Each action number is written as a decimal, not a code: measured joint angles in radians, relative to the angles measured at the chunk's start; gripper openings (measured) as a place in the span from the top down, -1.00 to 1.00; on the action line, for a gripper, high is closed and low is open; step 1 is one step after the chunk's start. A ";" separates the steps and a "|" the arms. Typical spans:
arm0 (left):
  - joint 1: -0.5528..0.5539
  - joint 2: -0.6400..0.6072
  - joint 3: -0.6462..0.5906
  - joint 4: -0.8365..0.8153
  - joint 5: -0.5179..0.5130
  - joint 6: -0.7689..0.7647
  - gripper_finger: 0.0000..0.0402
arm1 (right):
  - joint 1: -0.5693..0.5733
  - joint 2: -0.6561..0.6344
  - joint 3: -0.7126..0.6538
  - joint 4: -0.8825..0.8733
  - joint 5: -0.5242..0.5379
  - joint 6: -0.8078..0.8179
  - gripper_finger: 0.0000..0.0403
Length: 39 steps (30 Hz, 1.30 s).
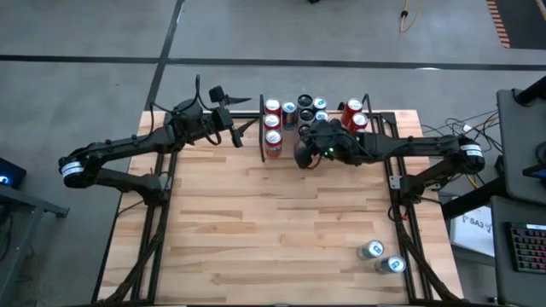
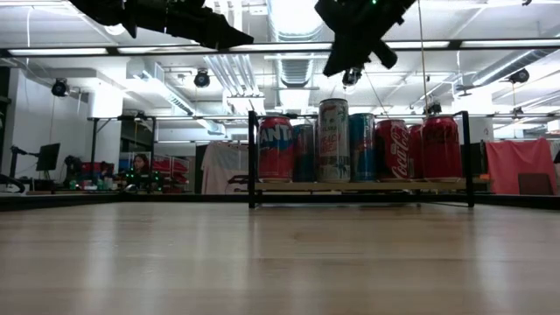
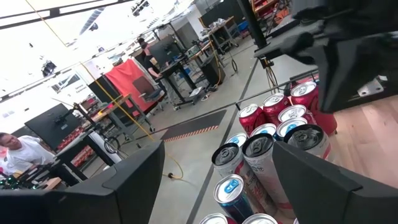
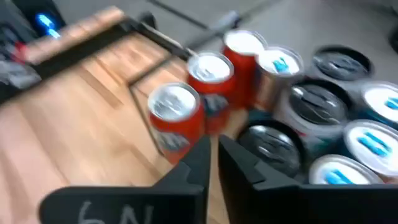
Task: Place canned beverage on shelf
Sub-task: Put the white soda can on the shelf
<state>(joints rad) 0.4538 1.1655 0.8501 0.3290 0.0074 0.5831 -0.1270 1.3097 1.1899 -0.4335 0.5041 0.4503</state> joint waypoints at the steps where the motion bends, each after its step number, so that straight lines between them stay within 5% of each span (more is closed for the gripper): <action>1: 0.000 0.000 0.000 0.000 0.000 0.000 -0.41 | -0.007 0.010 0.035 -0.061 0.000 0.011 0.93; 8: 0.000 0.000 0.000 0.000 0.000 0.000 -0.41 | -0.072 0.101 0.174 -0.315 -0.020 0.050 0.95; 39: 0.000 0.000 0.000 0.000 0.000 0.007 -0.41 | -0.129 0.178 0.190 -0.323 -0.033 0.011 0.96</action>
<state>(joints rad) 0.4534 1.1660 0.8501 0.3286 0.0078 0.5903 -0.2558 1.4879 1.3800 -0.7564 0.4709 0.4614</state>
